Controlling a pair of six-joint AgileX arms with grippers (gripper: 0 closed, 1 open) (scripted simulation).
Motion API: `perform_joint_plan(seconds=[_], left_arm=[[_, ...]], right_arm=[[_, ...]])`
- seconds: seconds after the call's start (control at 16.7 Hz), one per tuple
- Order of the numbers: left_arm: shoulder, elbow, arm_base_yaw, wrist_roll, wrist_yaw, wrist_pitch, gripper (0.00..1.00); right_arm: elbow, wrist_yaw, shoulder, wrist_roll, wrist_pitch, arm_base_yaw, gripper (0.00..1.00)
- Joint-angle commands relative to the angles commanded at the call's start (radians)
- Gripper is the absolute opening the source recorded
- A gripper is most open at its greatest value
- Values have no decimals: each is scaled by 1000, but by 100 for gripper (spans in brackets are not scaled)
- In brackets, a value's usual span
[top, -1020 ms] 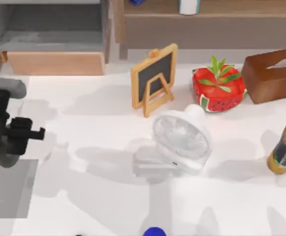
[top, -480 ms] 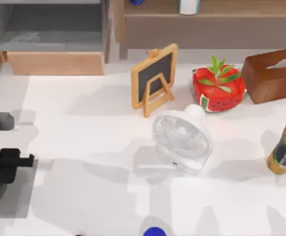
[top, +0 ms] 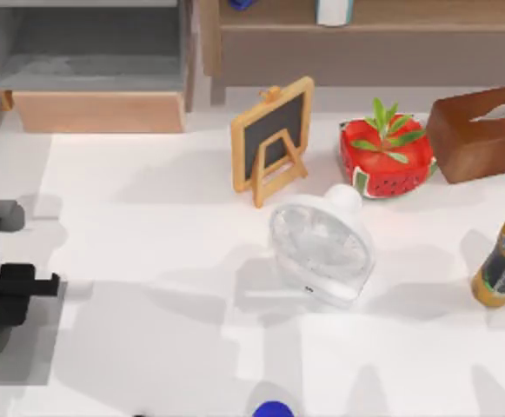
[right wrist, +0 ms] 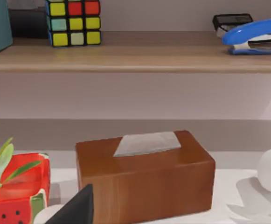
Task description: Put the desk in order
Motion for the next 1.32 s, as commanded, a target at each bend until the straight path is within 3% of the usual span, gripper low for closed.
perform_joint_plan(seconds=[0.54, 1.14, 1.32], left_arm=[[0, 0, 0, 0, 0, 0, 98], [-1, 0, -1, 0, 0, 0, 100], [-6, -2, 41, 44, 35, 60, 100]], right_arm=[[0, 0, 0, 0, 0, 0, 100], [0, 0, 0, 0, 0, 0, 100], [0, 0, 0, 0, 0, 0, 100]])
